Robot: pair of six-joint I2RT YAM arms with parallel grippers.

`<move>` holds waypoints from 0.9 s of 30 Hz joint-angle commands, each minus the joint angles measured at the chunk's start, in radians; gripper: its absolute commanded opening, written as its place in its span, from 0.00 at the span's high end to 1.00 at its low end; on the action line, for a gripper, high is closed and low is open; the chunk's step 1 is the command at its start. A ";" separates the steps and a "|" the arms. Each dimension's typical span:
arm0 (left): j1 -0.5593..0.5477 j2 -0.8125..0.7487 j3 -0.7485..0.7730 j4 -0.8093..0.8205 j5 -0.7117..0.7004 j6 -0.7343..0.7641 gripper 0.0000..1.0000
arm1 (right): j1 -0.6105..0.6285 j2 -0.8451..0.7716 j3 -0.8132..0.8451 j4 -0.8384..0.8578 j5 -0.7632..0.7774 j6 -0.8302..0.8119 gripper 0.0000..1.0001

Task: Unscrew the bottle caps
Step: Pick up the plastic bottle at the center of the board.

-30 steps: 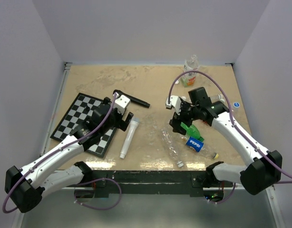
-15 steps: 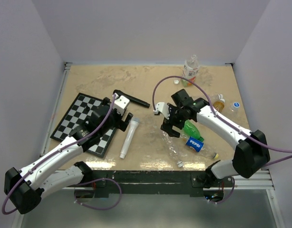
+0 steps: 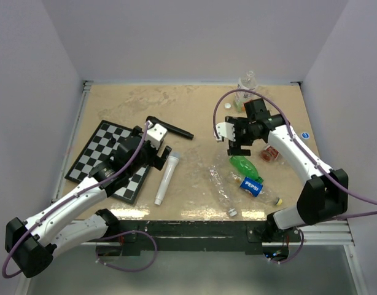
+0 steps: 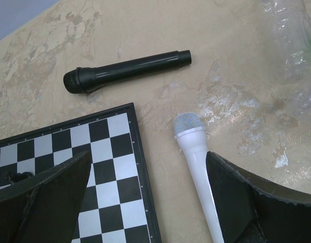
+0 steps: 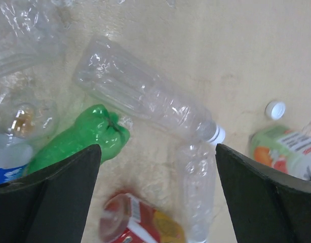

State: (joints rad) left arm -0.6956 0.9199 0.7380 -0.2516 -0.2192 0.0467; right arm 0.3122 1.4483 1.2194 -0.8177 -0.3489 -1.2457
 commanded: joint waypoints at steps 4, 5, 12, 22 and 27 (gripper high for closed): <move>0.002 -0.026 -0.005 0.038 0.006 0.021 0.00 | 0.010 0.164 0.114 -0.009 -0.024 -0.314 0.02; 0.002 -0.024 -0.005 0.038 0.007 0.021 0.00 | 0.011 0.175 0.123 -0.009 -0.027 -0.314 0.02; 0.004 -0.032 -0.005 0.038 0.015 0.024 0.00 | 0.011 0.169 0.134 -0.003 -0.065 -0.293 0.02; 0.005 -0.039 -0.005 0.037 0.023 0.022 0.00 | 0.033 0.097 0.152 -0.211 -0.246 -0.016 0.06; 0.005 -0.039 -0.003 0.037 0.024 0.022 0.00 | 0.131 0.032 0.068 -0.190 -0.156 0.227 0.08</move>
State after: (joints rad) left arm -0.6949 0.8974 0.7380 -0.2508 -0.2062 0.0479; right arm 0.3672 1.5455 1.3399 -0.9779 -0.5182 -1.2526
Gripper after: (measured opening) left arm 0.997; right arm 0.920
